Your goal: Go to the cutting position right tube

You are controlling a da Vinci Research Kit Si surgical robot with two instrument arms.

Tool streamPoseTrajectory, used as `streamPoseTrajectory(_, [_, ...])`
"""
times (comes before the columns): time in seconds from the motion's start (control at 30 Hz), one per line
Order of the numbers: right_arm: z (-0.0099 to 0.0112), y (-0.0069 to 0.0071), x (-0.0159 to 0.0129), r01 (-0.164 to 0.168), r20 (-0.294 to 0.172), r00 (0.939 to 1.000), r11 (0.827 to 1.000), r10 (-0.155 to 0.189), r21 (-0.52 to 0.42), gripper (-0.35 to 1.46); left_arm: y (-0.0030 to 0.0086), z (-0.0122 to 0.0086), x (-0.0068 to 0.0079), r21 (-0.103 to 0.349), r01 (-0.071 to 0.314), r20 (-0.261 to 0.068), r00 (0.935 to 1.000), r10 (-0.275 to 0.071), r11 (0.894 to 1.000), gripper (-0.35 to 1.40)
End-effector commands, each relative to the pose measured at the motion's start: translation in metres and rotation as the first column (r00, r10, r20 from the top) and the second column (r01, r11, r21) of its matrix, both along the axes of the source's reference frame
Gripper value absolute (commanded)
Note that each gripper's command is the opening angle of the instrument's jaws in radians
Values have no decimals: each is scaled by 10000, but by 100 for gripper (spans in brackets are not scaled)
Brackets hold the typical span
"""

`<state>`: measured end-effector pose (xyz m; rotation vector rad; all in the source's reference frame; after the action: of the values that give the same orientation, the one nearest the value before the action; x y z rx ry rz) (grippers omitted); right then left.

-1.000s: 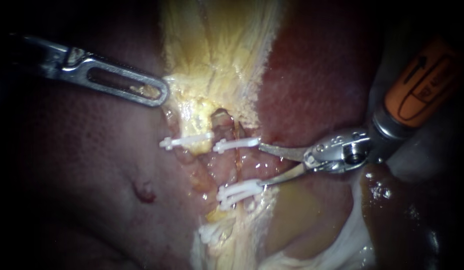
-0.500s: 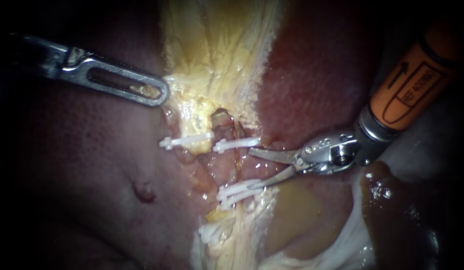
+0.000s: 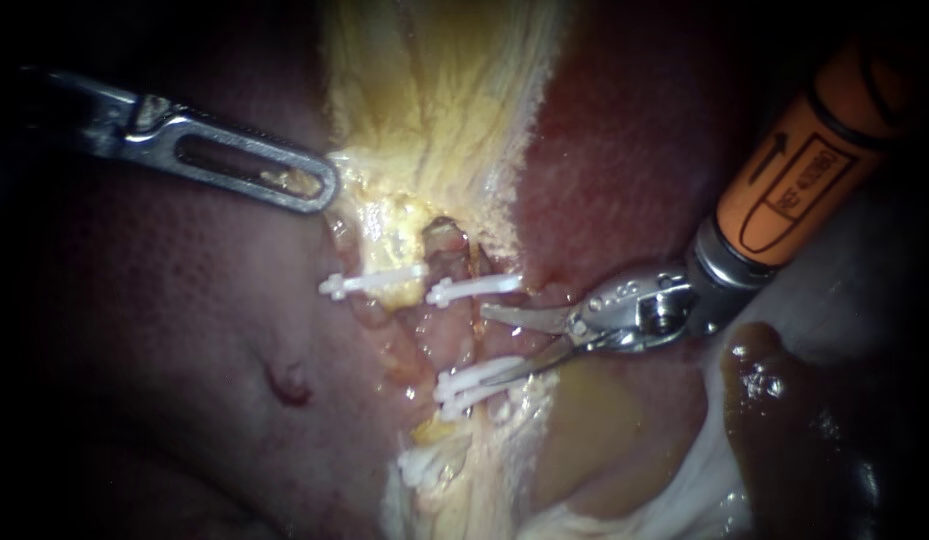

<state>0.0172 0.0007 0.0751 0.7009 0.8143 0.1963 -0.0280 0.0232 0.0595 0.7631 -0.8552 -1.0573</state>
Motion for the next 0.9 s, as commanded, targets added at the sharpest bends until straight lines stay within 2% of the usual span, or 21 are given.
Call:
streamPoseTrajectory(0.03, [1, 0, 1, -5, -21, 10000, 10000, 5, -3, 140, 0, 0, 0, -3, 1, -3, 10000, -1, 10000, -35])
streamPoseTrajectory(0.3, [3, 0, 10, -36, -111, 9999, 9998, 38, 183, 140, 0, 0, -1, -6, 7, -8, 10000, -7, 10000, -35])
streamPoseTrajectory(0.57, [3, 1, 19, -2, -408, 9992, 9985, 25, 549, 140, 0, 0, -1, -6, 7, -8, 10000, -7, 10000, -35])
streamPoseTrajectory(0.9, [0, 0, 34, -233, -678, 9973, 9961, 291, 846, 141, 0, 1, -1, -6, 4, -6, 10000, -4, 10000, -35])
